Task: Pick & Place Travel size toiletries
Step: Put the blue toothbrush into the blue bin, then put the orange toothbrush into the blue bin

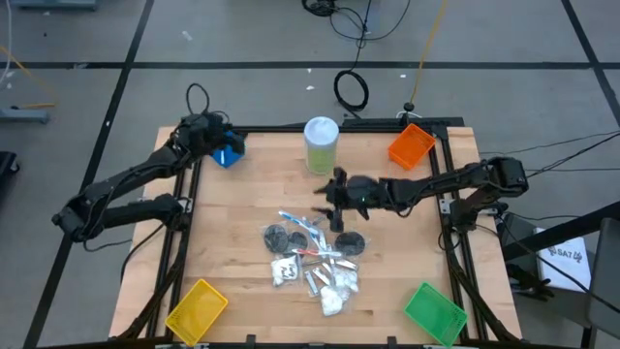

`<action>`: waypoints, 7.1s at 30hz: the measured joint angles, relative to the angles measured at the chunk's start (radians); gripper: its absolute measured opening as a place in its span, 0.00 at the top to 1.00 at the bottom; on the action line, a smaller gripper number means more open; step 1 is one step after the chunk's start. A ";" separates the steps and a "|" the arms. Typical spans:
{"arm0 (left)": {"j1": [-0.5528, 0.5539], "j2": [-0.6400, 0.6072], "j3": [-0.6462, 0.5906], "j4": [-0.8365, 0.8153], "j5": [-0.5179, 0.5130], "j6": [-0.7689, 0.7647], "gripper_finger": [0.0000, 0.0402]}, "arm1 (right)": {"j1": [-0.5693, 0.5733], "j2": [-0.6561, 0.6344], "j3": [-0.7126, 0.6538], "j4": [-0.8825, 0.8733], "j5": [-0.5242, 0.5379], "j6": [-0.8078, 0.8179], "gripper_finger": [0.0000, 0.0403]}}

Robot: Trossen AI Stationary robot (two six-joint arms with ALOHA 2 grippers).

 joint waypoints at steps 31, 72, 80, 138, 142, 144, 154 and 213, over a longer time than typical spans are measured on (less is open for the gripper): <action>-0.532 0.081 0.000 0.215 -0.306 0.122 0.15 | 0.106 0.331 0.001 0.083 0.066 0.116 0.76; -0.597 0.097 -0.001 0.611 -0.083 0.084 0.15 | 0.043 -0.104 0.000 0.334 0.470 -0.267 0.84; -0.614 0.276 -0.001 0.912 -0.116 0.026 0.15 | 0.042 -0.073 0.000 0.418 0.381 -0.271 0.85; -0.451 -0.096 0.000 0.140 -0.805 0.074 0.98 | 0.117 -0.072 0.000 -0.091 0.380 0.031 0.21; -0.314 -0.109 0.000 -0.060 -0.806 -0.082 0.98 | 0.116 -0.072 0.000 -0.121 0.381 0.030 0.22; -0.236 -0.109 0.000 -0.133 -0.785 -0.134 0.97 | 0.116 -0.072 0.000 -0.122 0.381 0.030 0.22; 0.070 -0.087 0.000 -0.187 -0.467 -0.144 0.97 | 0.117 -0.072 0.000 -0.138 0.381 0.030 0.22; -0.351 -0.177 0.000 -0.099 -0.152 -0.048 0.25 | 0.144 0.035 -0.003 -0.110 0.170 0.014 0.22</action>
